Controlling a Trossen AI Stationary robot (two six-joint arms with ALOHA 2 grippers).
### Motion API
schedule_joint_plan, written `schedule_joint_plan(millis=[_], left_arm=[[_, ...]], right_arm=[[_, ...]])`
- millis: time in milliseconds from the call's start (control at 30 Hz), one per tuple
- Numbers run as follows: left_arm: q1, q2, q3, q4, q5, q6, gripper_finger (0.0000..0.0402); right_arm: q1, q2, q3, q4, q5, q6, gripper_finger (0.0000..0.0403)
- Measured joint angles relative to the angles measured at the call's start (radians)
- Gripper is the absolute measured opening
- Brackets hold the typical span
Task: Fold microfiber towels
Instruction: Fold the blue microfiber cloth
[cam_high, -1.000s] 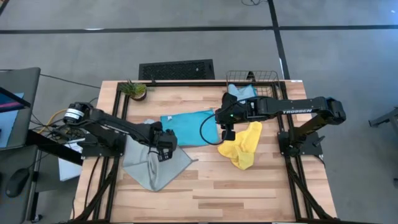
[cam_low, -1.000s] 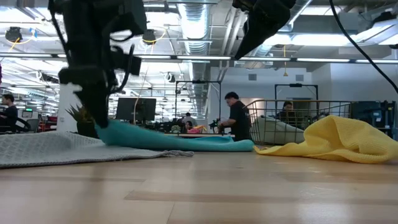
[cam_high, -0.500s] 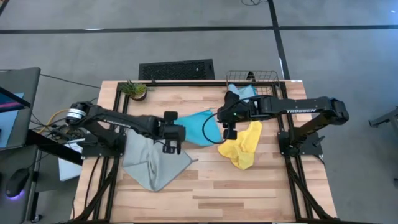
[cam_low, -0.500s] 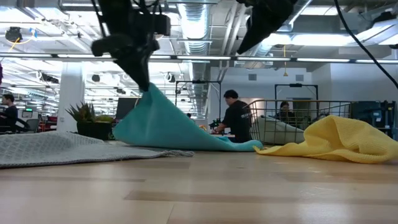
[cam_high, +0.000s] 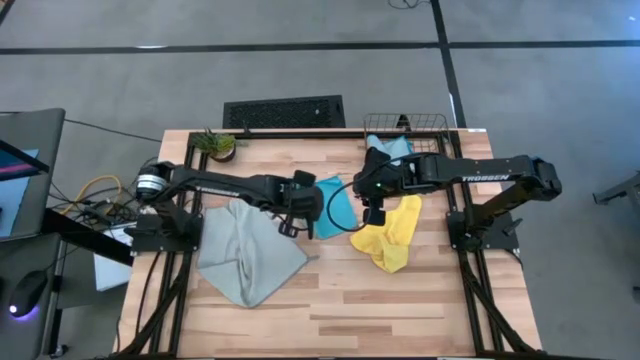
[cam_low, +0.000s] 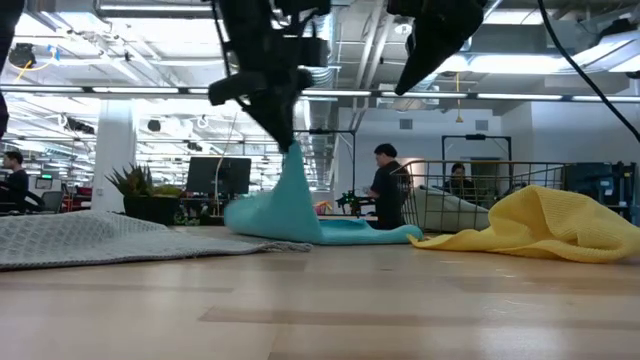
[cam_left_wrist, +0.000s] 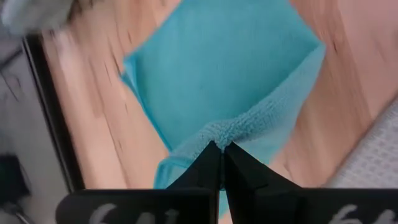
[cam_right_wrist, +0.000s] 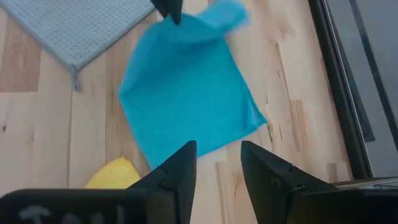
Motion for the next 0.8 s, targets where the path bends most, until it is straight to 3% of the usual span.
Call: schedule_joint_plan(millis=[200, 400, 600, 800], left_arm=[[0.014, 0.103, 0.096, 0.018, 0.024, 0.140, 0.0000], [0.052, 0.213, 0.194, 0.043, 0.018, 0.163, 0.0000], [0.083, 0.243, 0.276, 0.067, -0.006, 0.198, 0.0000], [0.083, 0.243, 0.293, 0.161, 0.088, 0.299, 0.0000]], right_arm=[[0.001, -0.022, 0.001, -0.014, 0.048, 0.012, 0.0148], [0.001, -0.080, 0.001, -0.065, 0.052, 0.040, 0.0146], [0.000, -0.131, 0.001, -0.090, 0.053, 0.069, 0.0147], [-0.006, -0.167, 0.000, -0.105, 0.054, 0.071, 0.0144]])
